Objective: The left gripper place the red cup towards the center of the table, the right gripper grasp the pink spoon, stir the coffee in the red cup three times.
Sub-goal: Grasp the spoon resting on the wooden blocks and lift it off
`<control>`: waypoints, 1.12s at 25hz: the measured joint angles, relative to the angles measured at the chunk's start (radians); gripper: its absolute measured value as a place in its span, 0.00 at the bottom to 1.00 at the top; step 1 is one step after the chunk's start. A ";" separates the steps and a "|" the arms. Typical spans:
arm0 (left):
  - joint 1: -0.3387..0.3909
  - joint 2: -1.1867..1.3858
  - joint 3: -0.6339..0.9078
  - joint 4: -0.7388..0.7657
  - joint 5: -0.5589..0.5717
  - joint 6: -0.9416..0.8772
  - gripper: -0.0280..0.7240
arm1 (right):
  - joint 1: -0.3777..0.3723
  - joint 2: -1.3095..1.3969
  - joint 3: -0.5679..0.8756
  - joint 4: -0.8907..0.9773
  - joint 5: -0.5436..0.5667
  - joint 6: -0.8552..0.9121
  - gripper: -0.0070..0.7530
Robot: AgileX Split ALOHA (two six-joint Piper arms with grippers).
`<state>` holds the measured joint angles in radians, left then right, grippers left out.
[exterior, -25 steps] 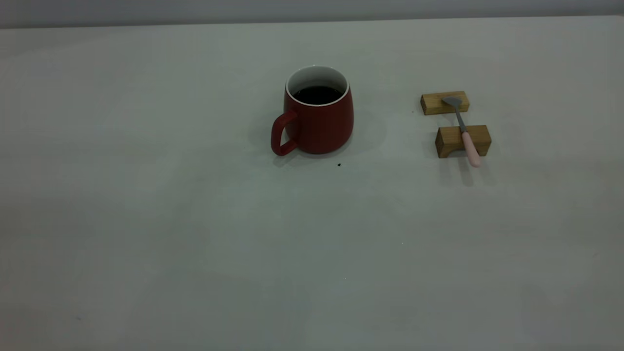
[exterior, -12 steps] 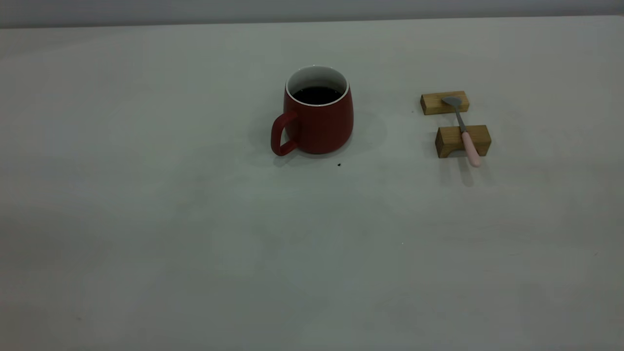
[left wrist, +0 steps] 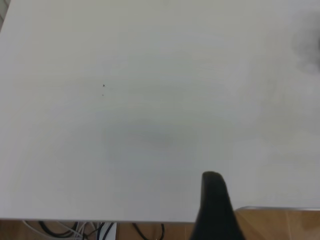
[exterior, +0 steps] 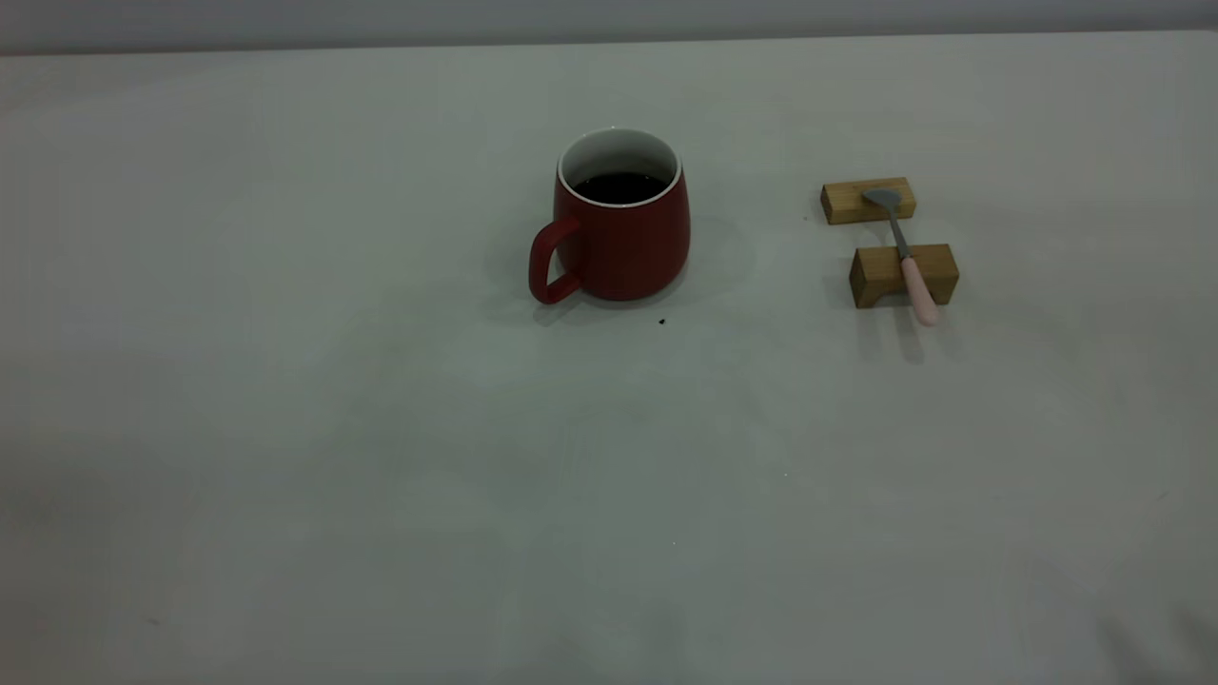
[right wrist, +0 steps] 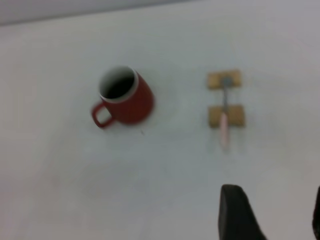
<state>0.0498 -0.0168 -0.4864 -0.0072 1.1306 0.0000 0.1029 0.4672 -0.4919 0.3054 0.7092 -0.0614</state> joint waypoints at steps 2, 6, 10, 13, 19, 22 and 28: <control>0.000 0.000 0.000 0.000 0.000 0.000 0.82 | 0.000 0.108 0.000 0.068 -0.095 -0.085 0.59; 0.000 0.000 0.000 -0.002 0.000 0.000 0.82 | 0.000 0.386 -0.001 0.201 -0.175 -0.257 0.61; 0.000 0.000 0.000 -0.002 0.000 0.000 0.82 | 0.000 0.696 -0.068 0.307 -0.196 -0.414 0.64; 0.000 0.000 0.000 -0.003 0.000 0.000 0.82 | 0.012 0.909 -0.158 0.347 -0.214 -0.489 0.71; 0.000 0.000 0.000 -0.003 0.000 0.000 0.82 | 0.070 1.263 -0.365 0.350 -0.220 -0.513 0.83; 0.000 0.000 0.000 -0.003 0.000 0.000 0.82 | 0.077 1.374 -0.453 0.341 -0.217 -0.449 0.83; 0.000 0.000 0.000 -0.003 0.000 0.000 0.82 | 0.077 1.571 -0.618 0.191 -0.157 -0.275 0.82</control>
<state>0.0498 -0.0168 -0.4864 -0.0102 1.1306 0.0000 0.1801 2.0379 -1.1102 0.4961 0.5526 -0.3368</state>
